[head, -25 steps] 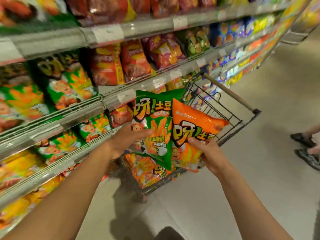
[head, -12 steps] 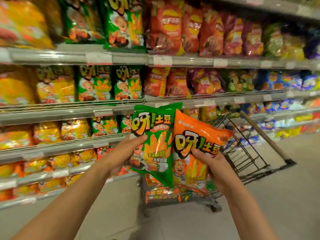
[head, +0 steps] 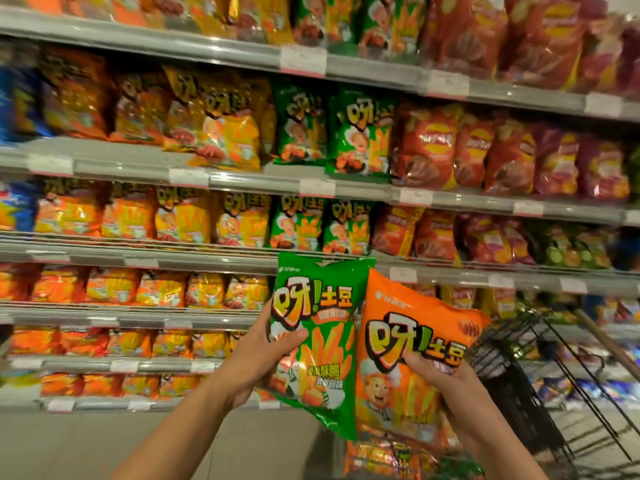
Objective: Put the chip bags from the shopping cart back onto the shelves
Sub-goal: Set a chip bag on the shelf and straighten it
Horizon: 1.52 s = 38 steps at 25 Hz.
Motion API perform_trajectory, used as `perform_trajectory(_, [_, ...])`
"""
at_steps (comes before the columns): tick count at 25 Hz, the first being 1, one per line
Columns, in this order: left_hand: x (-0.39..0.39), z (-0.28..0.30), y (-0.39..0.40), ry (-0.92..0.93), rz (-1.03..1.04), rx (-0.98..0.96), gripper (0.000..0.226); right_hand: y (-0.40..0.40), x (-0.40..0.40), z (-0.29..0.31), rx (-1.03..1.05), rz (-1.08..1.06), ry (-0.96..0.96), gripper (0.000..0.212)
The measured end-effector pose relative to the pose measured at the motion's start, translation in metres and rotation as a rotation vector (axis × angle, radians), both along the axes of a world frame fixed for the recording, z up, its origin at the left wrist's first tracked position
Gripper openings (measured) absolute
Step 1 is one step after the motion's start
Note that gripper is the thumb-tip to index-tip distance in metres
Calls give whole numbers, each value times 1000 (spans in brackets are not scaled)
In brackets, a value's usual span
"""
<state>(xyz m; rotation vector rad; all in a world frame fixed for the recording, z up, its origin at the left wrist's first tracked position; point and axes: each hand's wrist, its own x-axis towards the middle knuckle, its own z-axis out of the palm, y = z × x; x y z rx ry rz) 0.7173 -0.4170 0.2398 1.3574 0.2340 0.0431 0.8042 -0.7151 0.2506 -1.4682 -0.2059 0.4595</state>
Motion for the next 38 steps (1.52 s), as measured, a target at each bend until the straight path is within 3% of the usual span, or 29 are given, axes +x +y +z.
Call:
perform_trajectory(7, [-12,21,92,-51,78,77,52,103,-11,30,-59,-77,-78,95])
perform_trajectory(16, [47,86,177,-256,111,253,42,184,13,63,84,-212,-230,84])
perform_trajectory(20, [109,119,184,-360,188,347,51,196,55,74,93,-289,-271,87])
perform_trajectory(27, [247,176,184,-491,377,501,68,194,179,117,65,-247,-339,60])
perform_trajectory(32, [317,191,189,-418,433,450,91,205,261,162,21,-105,-436,67])
perform_trajectory(35, [337,198,198,-426,499,362,84,214,287,172,64,-66,-453,54])
perform_trajectory(38, [353,199,199,-454,556,396,69,219,302,175,70,-61,-455,58])
